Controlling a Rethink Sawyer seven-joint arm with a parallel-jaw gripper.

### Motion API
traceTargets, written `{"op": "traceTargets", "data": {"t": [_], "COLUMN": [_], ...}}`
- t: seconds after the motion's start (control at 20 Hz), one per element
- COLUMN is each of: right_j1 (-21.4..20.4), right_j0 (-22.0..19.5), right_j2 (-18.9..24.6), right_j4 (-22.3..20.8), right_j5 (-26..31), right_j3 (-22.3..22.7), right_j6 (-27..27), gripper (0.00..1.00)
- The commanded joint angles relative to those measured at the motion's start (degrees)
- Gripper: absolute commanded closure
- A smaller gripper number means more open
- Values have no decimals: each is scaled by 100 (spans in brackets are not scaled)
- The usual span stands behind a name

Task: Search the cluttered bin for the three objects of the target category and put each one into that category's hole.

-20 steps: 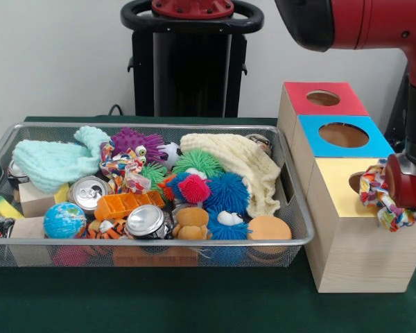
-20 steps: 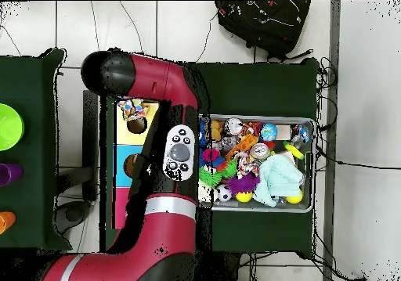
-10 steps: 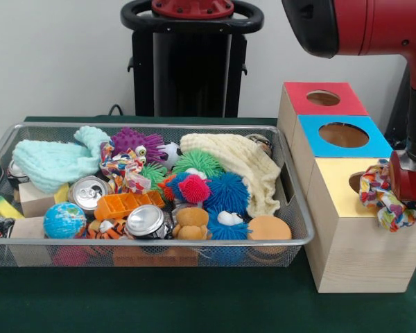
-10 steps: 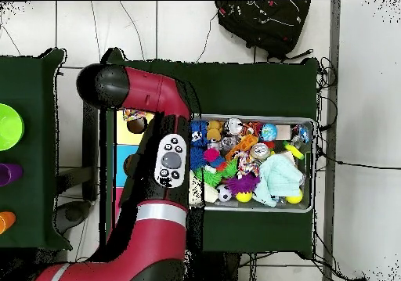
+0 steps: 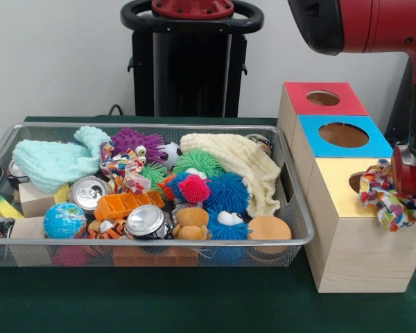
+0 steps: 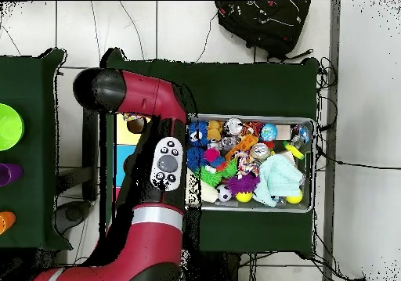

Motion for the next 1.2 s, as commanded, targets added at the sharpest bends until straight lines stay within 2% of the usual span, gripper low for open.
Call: {"op": "traceTargets", "data": {"t": [0.05,0.5,0.8,1.2], "right_j1": [-93,-329,-460,-431], "right_j0": [-213,-109,-48,-32], "right_j2": [376,512,516,488], "right_j4": [68,197,268,288], "right_j5": [-25,-391,-401,-344], "right_j3": [714,1284,1500,1453], "right_j6": [1246,1375,1437,1457], "gripper": [100,100,100,100]}}
